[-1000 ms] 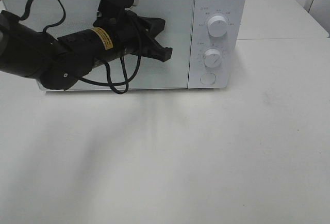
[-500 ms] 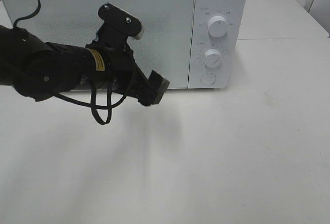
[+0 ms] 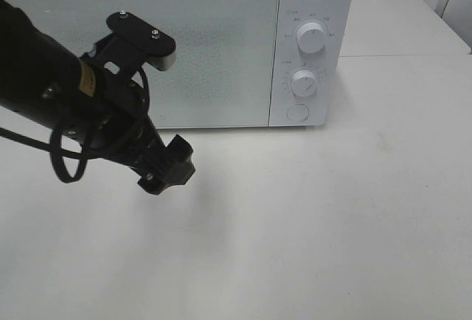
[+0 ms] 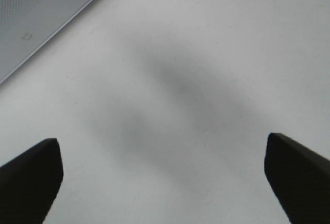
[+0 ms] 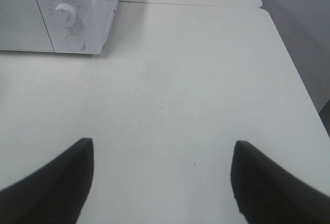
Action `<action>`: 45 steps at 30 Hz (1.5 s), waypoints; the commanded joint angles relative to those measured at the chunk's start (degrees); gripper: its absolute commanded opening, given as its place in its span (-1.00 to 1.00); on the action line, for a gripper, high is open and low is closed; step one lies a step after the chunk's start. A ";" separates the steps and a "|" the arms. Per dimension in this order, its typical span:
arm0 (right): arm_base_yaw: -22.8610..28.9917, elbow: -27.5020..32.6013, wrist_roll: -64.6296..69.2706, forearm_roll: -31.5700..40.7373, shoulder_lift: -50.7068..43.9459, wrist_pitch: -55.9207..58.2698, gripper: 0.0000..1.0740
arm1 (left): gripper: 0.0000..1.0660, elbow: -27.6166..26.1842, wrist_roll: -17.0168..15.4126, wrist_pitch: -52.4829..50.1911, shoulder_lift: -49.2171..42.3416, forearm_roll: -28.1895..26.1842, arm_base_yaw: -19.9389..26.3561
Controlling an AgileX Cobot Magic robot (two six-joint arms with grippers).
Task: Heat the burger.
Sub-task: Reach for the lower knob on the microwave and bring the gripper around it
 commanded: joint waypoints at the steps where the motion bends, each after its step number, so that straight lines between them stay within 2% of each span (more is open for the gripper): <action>1: -0.40 0.34 -0.46 0.17 -1.43 -0.11 0.35 | 0.88 0.17 -1.09 4.81 -2.92 -0.69 0.00; 2: -0.40 0.34 -0.46 0.17 -1.43 -0.11 0.35 | 0.88 0.17 -2.58 7.39 -4.70 -0.40 0.06; 5: -0.40 0.34 -0.46 0.17 -1.43 -0.11 0.35 | 0.88 -0.06 -3.84 12.15 -6.82 -0.46 1.89; 7: -0.40 0.34 -0.46 0.17 -1.43 -0.11 0.35 | 0.88 -0.06 -3.90 13.52 -7.33 -0.57 2.81; 9: -0.40 0.34 -0.46 0.17 -1.43 -0.11 0.35 | 0.88 -0.06 -3.55 18.96 -8.71 -0.92 7.22; 10: -0.40 0.34 -0.46 0.17 -1.43 -0.11 0.35 | 0.88 -0.06 -3.55 18.96 -8.71 -0.92 7.22; 12: -0.40 0.34 -0.46 0.17 -1.43 -0.11 0.35 | 0.88 -0.06 -2.92 24.24 -10.37 -0.92 14.73; 13: -0.40 0.34 -0.46 0.17 -1.43 -0.11 0.35 | 0.88 -0.06 -2.92 24.24 -10.37 -0.92 14.73; 14: -0.40 0.34 -0.46 0.17 -1.43 -0.11 0.35 | 0.88 0.00 -2.41 25.38 -10.66 -1.09 16.44; 15: -0.40 0.34 -0.46 0.17 -1.43 -0.11 0.35 | 0.87 0.00 -1.38 27.27 -11.34 -1.43 20.63; 16: -0.40 0.34 -0.46 0.17 -1.43 -0.11 0.35 | 0.87 0.00 -1.38 27.27 -11.34 -1.43 20.63; 17: -0.40 0.34 -0.46 0.17 -1.43 -0.11 0.35 | 0.87 0.00 -0.63 28.13 -11.86 -1.55 22.98; 18: -0.40 0.34 -0.46 0.17 -1.43 -0.11 0.35 | 0.87 0.06 0.69 29.39 -12.78 -2.01 27.33; 19: -0.40 0.34 -0.46 0.17 -1.43 -0.11 0.35 | 0.87 0.06 0.69 29.39 -12.78 -2.01 27.33; 21: -0.40 0.34 -0.46 0.17 -1.43 -0.11 0.35 | 0.87 0.46 0.69 31.57 -15.07 -2.92 32.37; 22: -0.40 0.34 -0.46 0.17 -1.43 -0.11 0.35 | 0.87 0.46 0.69 31.57 -15.07 -2.92 32.37; 26: -0.40 0.34 -0.46 0.17 -1.43 -0.11 0.35 | 0.87 3.44 2.86 33.23 -20.28 -4.53 37.76; 28: -0.40 0.34 -0.46 0.17 -1.43 -0.11 0.35 | 0.87 4.35 2.86 33.23 -21.66 -4.64 38.16; 35: -0.40 0.34 -0.46 0.17 -1.43 -0.11 0.35 | 0.87 13.64 3.04 33.40 -32.14 -4.24 38.50; 40: -0.40 0.34 -0.46 0.17 -1.43 -0.11 0.35 | 0.87 17.76 3.09 33.23 -37.01 -4.24 38.50; 41: -0.40 0.34 -0.46 0.17 -1.43 -0.11 0.35 | 0.87 19.77 3.84 33.12 -39.30 -4.24 38.50; 45: -0.40 0.34 -0.46 0.17 -1.43 -0.11 0.35 | 0.87 22.40 5.67 32.20 -42.97 -4.24 38.50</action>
